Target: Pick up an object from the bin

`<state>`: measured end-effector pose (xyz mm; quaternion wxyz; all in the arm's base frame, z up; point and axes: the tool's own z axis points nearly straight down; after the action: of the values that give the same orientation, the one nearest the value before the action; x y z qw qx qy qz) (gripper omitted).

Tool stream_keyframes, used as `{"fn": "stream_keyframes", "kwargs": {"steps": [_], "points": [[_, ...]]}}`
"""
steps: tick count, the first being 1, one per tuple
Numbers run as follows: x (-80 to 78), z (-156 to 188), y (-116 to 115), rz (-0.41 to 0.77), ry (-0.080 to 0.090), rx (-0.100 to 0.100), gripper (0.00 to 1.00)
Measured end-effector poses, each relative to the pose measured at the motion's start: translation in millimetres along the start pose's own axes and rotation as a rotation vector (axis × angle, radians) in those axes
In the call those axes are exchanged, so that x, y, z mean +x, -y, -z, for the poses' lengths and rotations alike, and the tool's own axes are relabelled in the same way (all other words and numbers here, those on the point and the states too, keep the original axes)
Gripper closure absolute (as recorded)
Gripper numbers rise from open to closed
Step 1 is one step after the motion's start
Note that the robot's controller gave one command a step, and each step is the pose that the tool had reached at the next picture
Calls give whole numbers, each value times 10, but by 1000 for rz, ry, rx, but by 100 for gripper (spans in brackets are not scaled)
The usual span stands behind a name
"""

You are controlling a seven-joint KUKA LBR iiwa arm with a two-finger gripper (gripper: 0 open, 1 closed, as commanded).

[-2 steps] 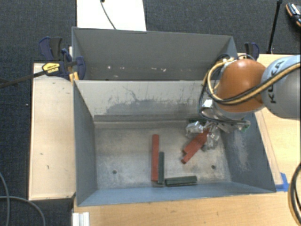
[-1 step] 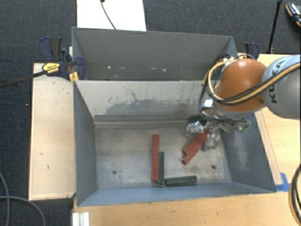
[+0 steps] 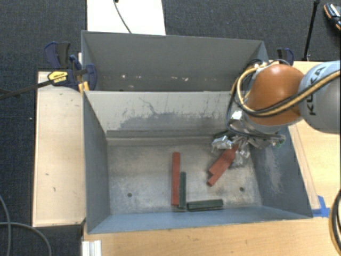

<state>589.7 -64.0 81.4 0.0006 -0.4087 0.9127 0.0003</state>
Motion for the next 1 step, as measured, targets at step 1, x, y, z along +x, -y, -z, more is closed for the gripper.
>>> {"fn": "stream_keyframes", "kwargs": {"steps": [1], "points": [[0, 90, -6, -1, 0, -2, 100]]}}
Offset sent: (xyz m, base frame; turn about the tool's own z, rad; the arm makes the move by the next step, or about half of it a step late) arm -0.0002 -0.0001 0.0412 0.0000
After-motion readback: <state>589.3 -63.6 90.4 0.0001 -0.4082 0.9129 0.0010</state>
